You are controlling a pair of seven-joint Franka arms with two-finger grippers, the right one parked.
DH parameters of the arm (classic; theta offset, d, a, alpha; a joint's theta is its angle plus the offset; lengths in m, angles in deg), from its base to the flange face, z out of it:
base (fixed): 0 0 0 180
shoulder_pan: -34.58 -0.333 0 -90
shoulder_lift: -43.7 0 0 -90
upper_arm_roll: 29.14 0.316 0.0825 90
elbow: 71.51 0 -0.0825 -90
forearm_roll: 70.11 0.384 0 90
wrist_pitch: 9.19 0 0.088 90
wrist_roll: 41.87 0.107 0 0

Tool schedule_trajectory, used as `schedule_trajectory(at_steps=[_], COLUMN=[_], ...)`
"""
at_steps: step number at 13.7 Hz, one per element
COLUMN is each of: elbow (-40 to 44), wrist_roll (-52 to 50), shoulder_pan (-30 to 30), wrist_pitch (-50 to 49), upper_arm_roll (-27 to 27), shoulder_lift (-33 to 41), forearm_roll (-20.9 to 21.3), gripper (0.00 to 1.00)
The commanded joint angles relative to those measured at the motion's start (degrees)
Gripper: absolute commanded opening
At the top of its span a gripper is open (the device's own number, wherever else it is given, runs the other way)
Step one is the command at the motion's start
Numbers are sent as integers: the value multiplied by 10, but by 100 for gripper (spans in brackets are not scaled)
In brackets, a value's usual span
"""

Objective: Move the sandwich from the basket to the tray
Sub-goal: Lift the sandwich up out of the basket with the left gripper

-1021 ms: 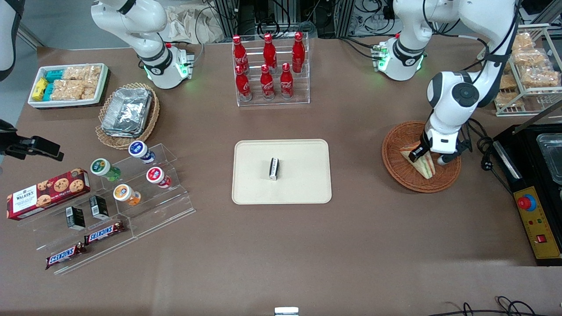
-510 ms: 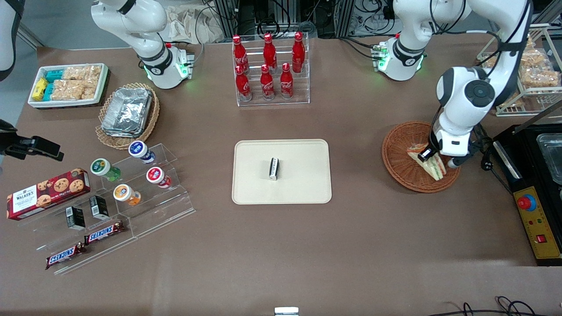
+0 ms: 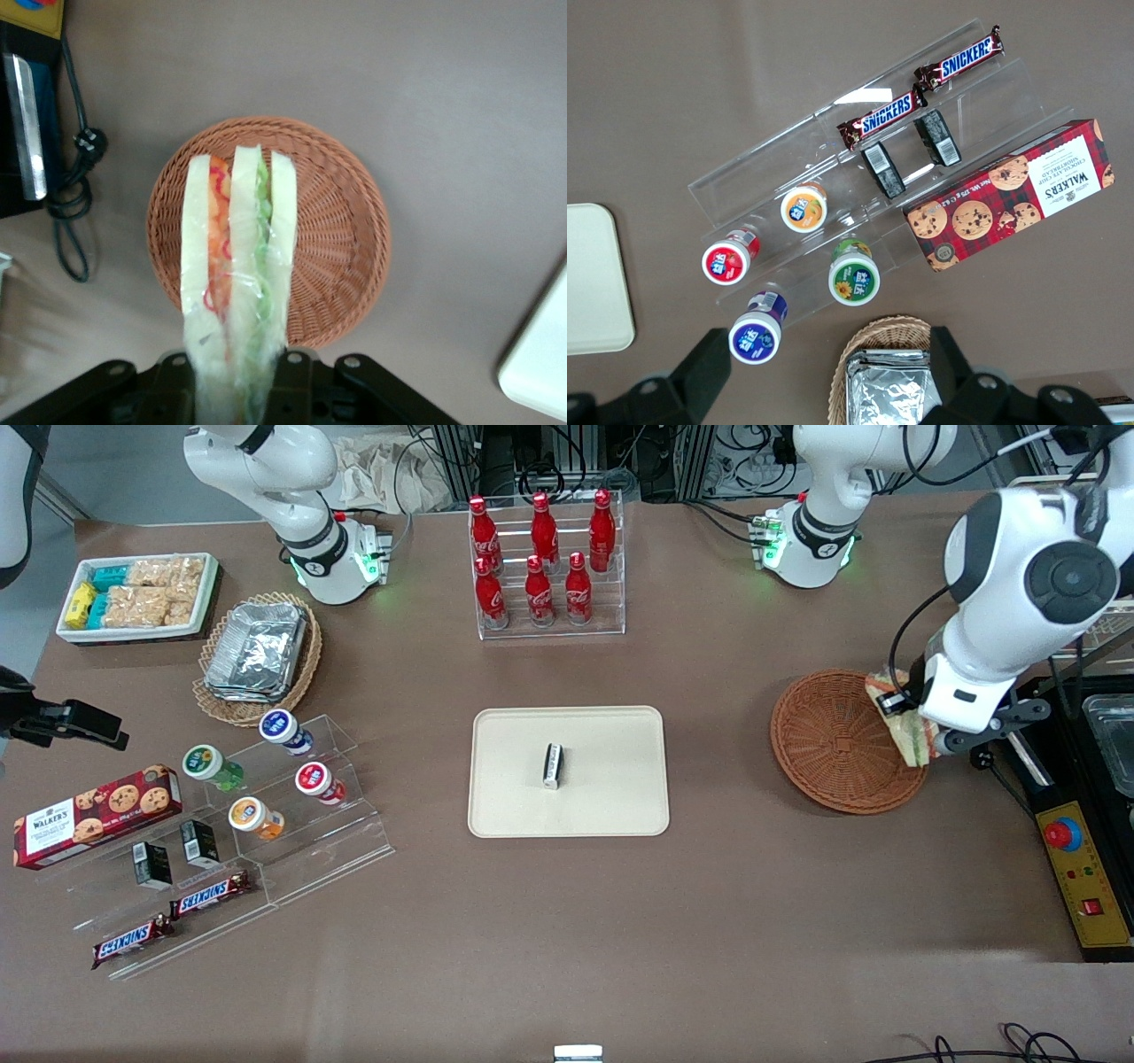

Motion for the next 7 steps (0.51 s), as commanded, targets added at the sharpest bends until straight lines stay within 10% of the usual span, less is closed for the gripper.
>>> schedule_trajectory(at_steps=[1, 4, 7], elbow=[80, 135, 124], wrist_roll=[9, -3, -71], shoulder_pan=[3, 4, 4], wrist_pitch=[-58, -40, 71], upper_arm_roll=[-51, -93, -162], shoulder_lift=[-15, -61, -114], forearm_roll=[-24, -122, -120], gripper=[0, 0, 0])
